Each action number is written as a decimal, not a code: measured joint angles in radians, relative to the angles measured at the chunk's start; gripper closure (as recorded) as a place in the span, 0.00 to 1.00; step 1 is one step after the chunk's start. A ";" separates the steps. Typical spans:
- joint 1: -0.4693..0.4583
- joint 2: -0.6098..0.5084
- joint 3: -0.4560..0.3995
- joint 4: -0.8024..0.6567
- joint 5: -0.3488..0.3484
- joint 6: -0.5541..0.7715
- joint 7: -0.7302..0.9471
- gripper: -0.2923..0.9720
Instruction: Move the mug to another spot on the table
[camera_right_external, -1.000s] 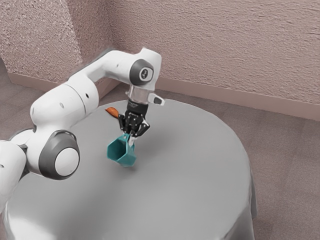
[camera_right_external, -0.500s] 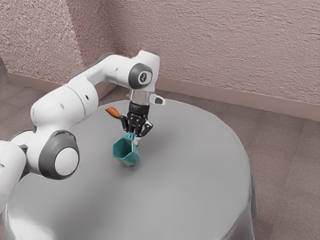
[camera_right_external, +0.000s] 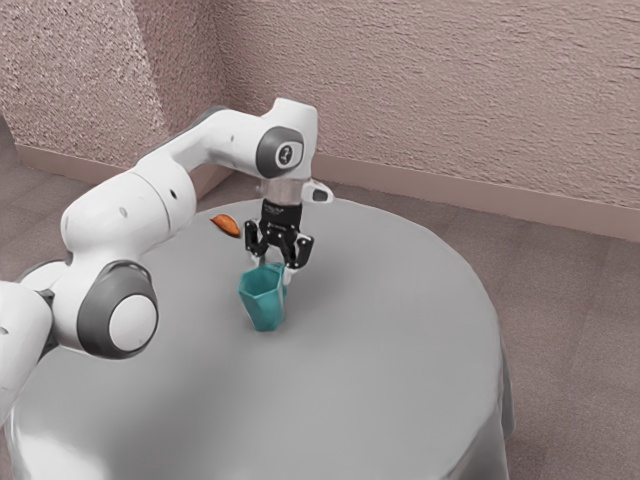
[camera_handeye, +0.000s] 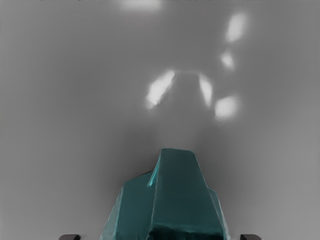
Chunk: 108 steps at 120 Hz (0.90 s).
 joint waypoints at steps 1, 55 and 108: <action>0.000 0.000 0.000 0.000 0.000 0.000 0.000 0.46; 0.004 -0.008 0.000 0.001 -0.007 -0.005 -0.009 0.38; 0.068 -0.664 0.037 -0.745 -0.114 0.282 -0.013 0.27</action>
